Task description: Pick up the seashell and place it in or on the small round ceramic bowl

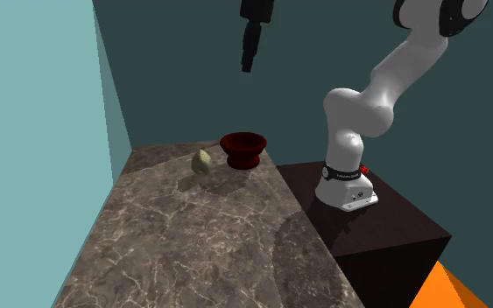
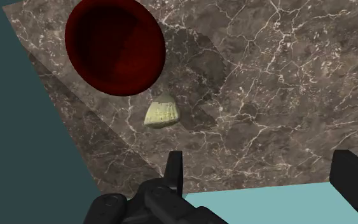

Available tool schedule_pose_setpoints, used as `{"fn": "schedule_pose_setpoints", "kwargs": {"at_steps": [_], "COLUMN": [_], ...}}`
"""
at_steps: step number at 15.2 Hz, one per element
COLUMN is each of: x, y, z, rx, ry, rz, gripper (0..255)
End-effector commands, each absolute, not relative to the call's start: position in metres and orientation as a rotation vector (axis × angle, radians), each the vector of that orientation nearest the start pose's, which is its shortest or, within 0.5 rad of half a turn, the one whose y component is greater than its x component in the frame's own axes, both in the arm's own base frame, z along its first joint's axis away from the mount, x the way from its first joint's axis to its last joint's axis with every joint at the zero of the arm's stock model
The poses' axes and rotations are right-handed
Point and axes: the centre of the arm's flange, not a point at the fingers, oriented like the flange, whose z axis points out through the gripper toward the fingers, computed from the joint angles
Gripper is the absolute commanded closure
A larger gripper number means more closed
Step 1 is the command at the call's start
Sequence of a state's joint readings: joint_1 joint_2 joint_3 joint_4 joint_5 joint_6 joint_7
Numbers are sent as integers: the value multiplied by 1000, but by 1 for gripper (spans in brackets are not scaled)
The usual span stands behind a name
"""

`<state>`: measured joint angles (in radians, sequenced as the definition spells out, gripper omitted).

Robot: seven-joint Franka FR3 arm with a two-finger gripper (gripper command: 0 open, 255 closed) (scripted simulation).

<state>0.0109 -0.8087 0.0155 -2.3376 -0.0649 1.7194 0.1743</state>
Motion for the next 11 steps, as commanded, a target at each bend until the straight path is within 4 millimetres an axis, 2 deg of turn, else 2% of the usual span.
{"fn": "schedule_pose_setpoints", "kwargs": {"at_steps": [1,11], "x": [315,383], "y": [4,-48], "z": [621,518], "rx": [-3174,-3049], "ry": [236,733], "rz": [-314,-288], "gripper": [0,0]}}
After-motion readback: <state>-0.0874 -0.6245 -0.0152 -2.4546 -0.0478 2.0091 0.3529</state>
